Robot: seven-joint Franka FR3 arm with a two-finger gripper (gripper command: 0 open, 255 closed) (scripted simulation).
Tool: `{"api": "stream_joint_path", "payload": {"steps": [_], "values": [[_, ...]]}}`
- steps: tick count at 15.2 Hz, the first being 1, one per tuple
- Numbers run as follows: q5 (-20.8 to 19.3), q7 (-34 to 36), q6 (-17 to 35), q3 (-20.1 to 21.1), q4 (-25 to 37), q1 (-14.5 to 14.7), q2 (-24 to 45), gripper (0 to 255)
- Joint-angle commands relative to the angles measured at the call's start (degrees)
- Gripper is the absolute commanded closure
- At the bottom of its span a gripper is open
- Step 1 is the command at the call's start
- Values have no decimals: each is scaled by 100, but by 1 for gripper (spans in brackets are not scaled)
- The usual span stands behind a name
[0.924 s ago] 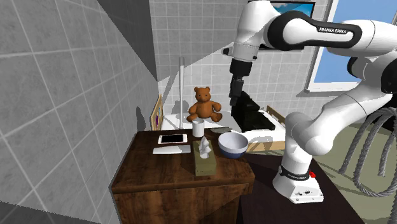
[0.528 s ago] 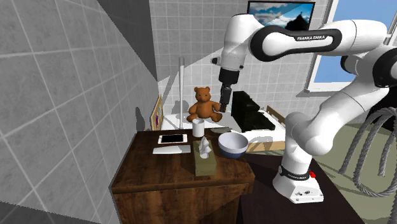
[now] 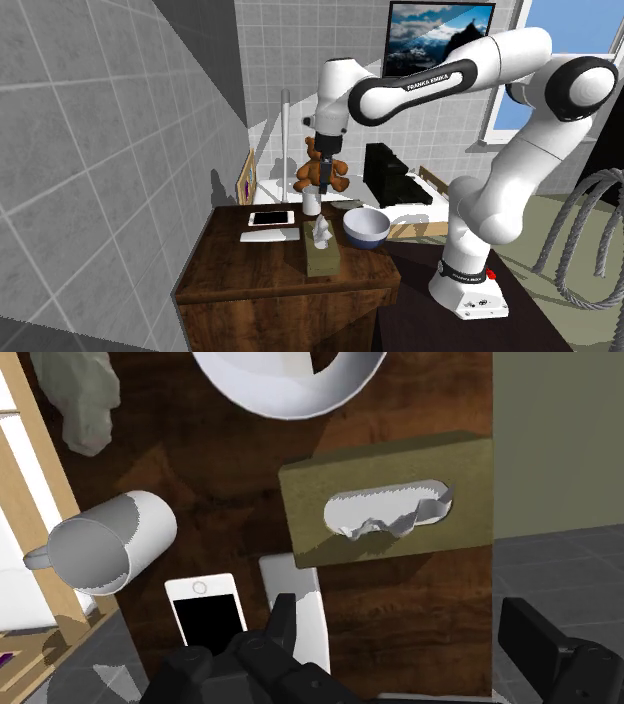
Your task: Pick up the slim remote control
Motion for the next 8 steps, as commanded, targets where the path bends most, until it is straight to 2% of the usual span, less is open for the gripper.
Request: {"api": "stream_joint_path", "payload": {"steps": [1, 8], "values": [[-22, -131, 249, -54, 139, -4, 436, 0], [-41, -593, 974, -217, 743, -36, 1952, 0]]}}
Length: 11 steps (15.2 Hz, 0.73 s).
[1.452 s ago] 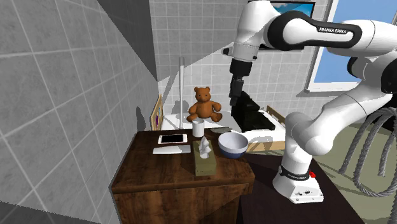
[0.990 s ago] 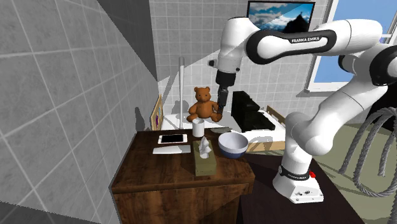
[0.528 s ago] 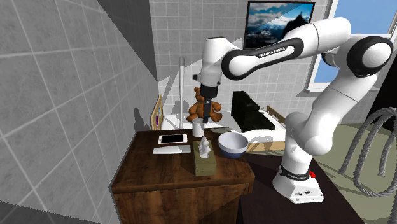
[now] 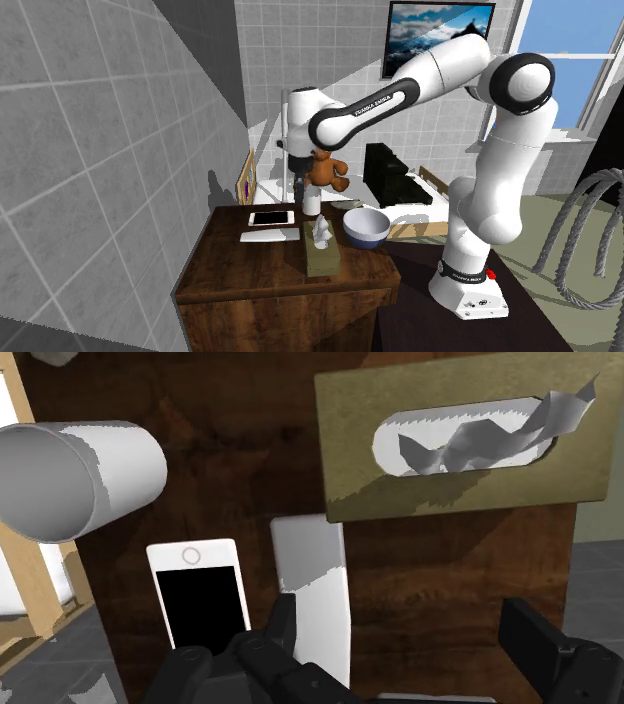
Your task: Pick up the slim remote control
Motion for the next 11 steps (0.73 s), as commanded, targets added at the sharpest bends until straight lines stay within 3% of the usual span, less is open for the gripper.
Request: {"api": "stream_joint_path", "payload": {"steps": [1, 11], "values": [[5, -108, 175, -21, 174, -1, 402, 0], [76, -696, 631, -78, 1720, -115, 2665, 0]]}}
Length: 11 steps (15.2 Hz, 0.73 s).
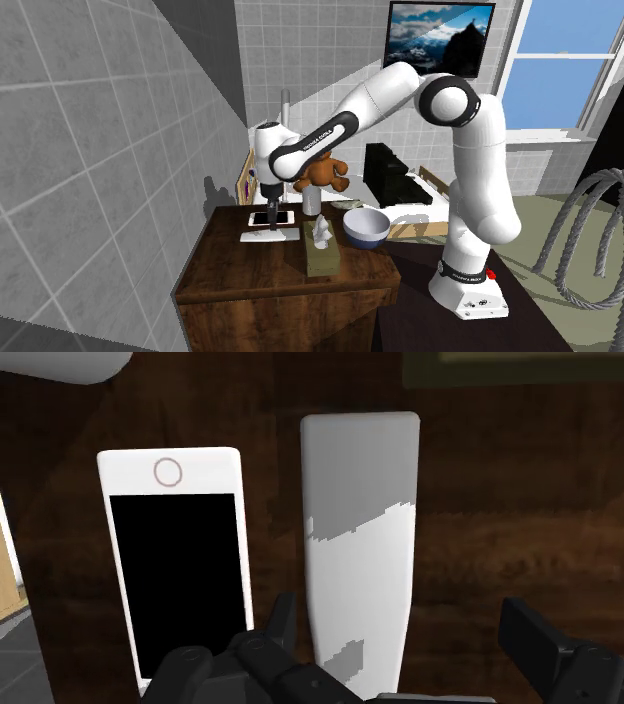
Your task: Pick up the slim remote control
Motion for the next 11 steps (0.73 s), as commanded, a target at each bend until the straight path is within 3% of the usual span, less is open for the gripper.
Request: {"api": "stream_joint_path", "payload": {"steps": [1, 11], "values": [[13, -130, 27, -2, 409, -44, 493, 0], [34, -171, 497, 14, 428, -67, 1001, 0]]}}
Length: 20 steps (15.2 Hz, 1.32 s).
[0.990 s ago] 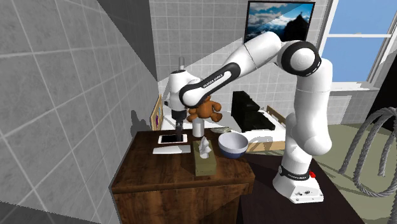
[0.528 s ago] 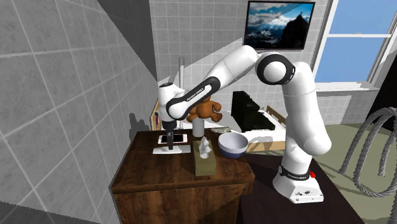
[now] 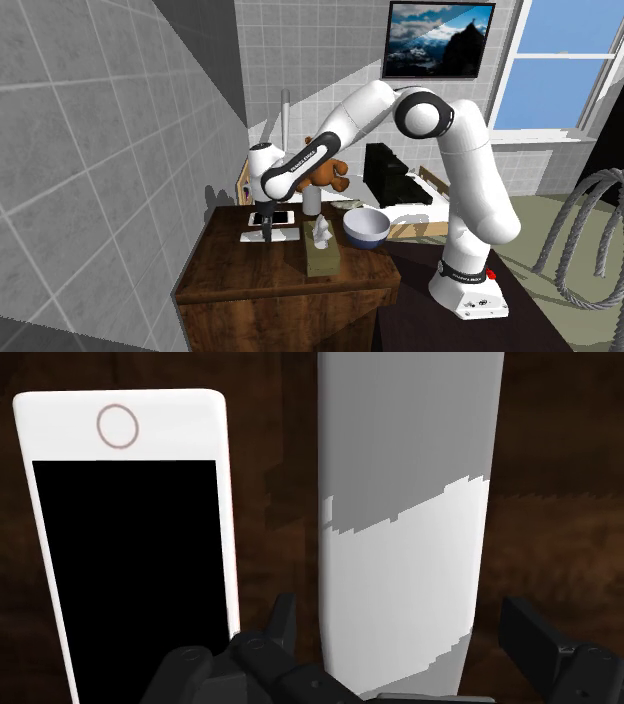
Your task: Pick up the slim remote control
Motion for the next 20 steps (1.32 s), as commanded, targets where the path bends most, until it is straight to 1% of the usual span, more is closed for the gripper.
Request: {"api": "stream_joint_path", "payload": {"steps": [1, 10, 20], "values": [[2, -3, 28, 0, -1, -2, 25, 255], [2, -7, 34, -1, -15, -5, 16, 255], [-23, -1, -588, -14, 175, 7, -416, 255]]}}
